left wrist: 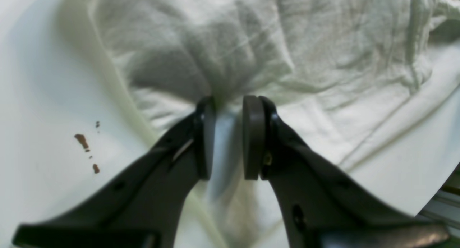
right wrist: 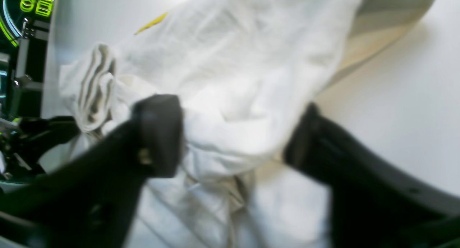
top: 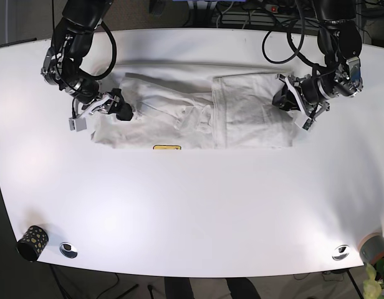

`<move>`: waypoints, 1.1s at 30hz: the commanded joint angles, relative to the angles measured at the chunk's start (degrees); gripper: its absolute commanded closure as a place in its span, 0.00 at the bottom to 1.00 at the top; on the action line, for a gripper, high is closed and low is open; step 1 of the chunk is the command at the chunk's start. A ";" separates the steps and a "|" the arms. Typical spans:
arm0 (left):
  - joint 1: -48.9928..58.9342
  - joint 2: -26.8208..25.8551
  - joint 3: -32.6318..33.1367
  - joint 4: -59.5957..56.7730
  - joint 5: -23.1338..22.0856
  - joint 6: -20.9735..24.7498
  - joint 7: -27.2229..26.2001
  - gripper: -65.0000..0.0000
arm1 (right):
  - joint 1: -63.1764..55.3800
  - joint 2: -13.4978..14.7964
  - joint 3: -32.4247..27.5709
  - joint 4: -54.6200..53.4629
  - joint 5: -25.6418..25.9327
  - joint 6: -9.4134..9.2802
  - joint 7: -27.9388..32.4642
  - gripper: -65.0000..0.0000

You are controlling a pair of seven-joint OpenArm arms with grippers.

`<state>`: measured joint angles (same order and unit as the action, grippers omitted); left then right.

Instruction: Fold the T-shirt properly

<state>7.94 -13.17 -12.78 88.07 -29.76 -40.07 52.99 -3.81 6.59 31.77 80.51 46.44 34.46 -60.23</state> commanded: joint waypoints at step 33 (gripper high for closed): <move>-8.34 7.15 27.32 -11.37 0.35 5.04 -9.43 0.82 | -4.93 5.23 -5.53 29.25 1.35 -3.29 0.31 1.00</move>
<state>0.30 -6.26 12.88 77.56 -31.38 -36.51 41.85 -9.74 11.35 27.11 108.53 46.33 30.68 -61.23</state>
